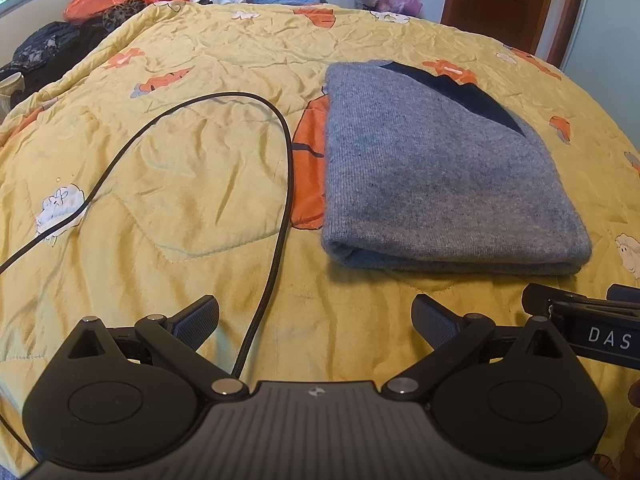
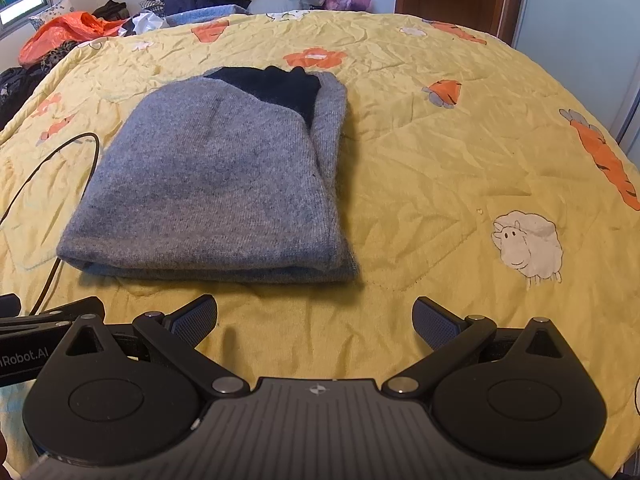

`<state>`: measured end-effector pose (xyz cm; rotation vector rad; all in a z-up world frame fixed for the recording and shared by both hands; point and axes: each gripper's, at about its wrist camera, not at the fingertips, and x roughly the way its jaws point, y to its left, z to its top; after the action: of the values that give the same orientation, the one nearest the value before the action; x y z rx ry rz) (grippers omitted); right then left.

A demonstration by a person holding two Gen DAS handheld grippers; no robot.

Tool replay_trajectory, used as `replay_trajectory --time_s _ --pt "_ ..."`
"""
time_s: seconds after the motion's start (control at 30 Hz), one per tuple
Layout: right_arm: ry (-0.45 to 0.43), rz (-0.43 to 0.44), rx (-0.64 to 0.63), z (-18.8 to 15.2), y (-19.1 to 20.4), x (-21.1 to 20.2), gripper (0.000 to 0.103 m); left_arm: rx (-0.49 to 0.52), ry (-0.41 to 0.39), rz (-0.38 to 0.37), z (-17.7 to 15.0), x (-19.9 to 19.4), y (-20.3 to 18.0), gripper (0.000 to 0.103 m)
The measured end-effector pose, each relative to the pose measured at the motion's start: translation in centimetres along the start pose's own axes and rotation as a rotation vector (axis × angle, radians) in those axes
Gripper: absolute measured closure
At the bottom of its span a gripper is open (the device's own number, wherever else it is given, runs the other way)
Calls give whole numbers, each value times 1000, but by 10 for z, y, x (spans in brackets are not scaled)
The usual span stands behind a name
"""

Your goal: Fold small clothes

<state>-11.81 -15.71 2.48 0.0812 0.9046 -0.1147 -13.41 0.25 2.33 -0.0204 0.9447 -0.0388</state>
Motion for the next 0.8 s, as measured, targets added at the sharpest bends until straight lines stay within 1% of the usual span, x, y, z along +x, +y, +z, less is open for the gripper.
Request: replay_trajectory --time_s 0.47,0.8 --pt "-1 3 1 -1 2 -1 1 -9 -3 8 -1 0 4 0" --pt "-2 5 -3 -2 3 -2 1 -5 2 -1 0 2 2 0"
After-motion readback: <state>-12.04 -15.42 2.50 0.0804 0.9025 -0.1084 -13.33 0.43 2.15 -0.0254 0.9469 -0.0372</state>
